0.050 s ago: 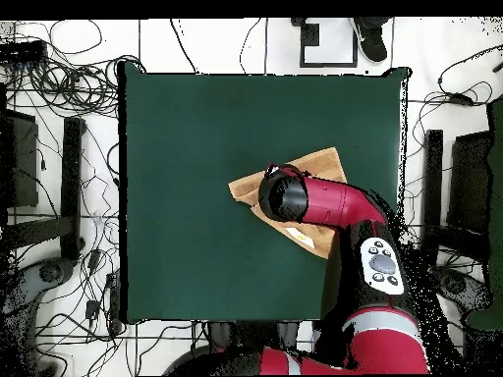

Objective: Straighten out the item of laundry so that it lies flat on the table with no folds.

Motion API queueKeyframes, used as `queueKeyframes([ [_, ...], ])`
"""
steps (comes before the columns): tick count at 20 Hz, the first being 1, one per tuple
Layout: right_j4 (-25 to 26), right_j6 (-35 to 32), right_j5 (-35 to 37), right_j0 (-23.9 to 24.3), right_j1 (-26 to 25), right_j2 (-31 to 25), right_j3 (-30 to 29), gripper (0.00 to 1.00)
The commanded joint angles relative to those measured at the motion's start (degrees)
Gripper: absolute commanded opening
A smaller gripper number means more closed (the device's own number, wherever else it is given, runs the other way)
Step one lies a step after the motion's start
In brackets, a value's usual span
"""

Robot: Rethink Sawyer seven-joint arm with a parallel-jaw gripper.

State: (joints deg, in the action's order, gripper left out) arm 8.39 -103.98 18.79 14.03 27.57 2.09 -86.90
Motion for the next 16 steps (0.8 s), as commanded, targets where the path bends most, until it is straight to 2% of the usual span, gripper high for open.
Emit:
queueKeyframes([
  [1, -3.97, -11.0, 4.4, -2.95, 0.75, -2.93, -6.48, 1.0],
  [11, -8.15, -12.4, 7.04, -5.37, 3.51, -2.55, -7.38, 1.0],
  [16, -9.02, -12.6, 9.48, -7.64, 1.85, 0.58, -5.0, 1.0],
])
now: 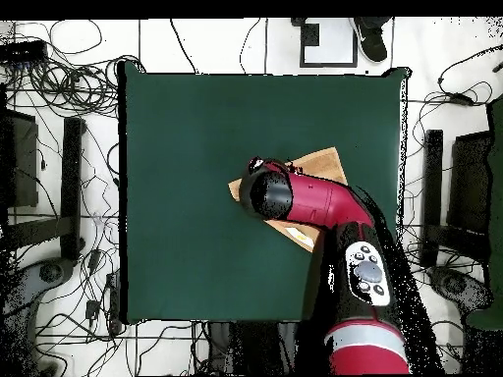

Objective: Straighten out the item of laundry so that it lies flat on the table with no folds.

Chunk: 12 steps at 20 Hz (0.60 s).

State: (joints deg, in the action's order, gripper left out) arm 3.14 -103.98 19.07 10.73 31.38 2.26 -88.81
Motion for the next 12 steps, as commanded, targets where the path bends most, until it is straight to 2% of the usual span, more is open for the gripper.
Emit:
queueKeyframes([
  [1, -3.9, -12.54, 9.62, -4.64, -2.66, 0.92, -2.74, 1.0],
  [12, -2.74, -11.56, 11.41, -7.79, -9.28, 6.41, 3.44, 1.0],
])
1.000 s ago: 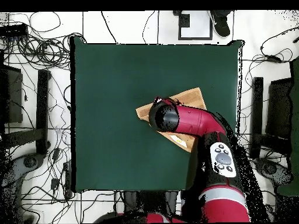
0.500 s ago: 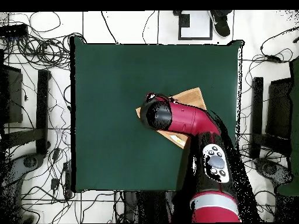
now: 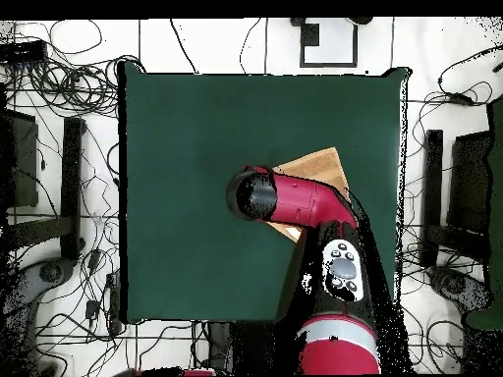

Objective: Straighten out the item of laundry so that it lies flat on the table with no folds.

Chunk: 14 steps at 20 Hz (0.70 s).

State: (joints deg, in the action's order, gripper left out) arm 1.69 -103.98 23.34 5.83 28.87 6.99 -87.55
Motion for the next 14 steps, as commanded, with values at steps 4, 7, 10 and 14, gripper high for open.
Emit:
queueKeyframes([
  [4, -0.88, -11.76, 8.59, -4.54, -7.14, 4.1, 2.9, 1.0],
  [7, -0.86, -11.75, 9.88, -5.5, -6.81, 5.38, 2.96, 1.0],
  [10, -1.02, -12.06, 11.07, -6.71, -6.69, 6.59, 3.24, 1.0],
  [14, -1.31, -11.74, 12.26, -7.39, -6.47, 7.37, 3.54, 1.0],
])
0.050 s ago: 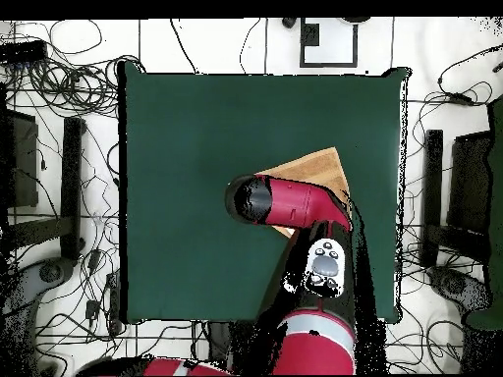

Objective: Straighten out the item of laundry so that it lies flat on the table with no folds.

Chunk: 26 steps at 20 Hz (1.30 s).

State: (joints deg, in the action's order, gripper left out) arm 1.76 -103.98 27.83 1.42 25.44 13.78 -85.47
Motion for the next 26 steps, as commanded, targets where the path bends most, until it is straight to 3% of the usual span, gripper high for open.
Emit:
queueKeyframes([
  [1, -1.46, -11.69, 7.98, -3.14, -3.0, 0.74, 1.52, 1.0],
  [18, -3.24, -13.12, 5.5, -4.35, -2.25, 1.59, -0.88, 1.0],
  [26, -8.05, -19.73, 2.52, -7.58, -5.74, 1.13, -1.58, 1.0],
])
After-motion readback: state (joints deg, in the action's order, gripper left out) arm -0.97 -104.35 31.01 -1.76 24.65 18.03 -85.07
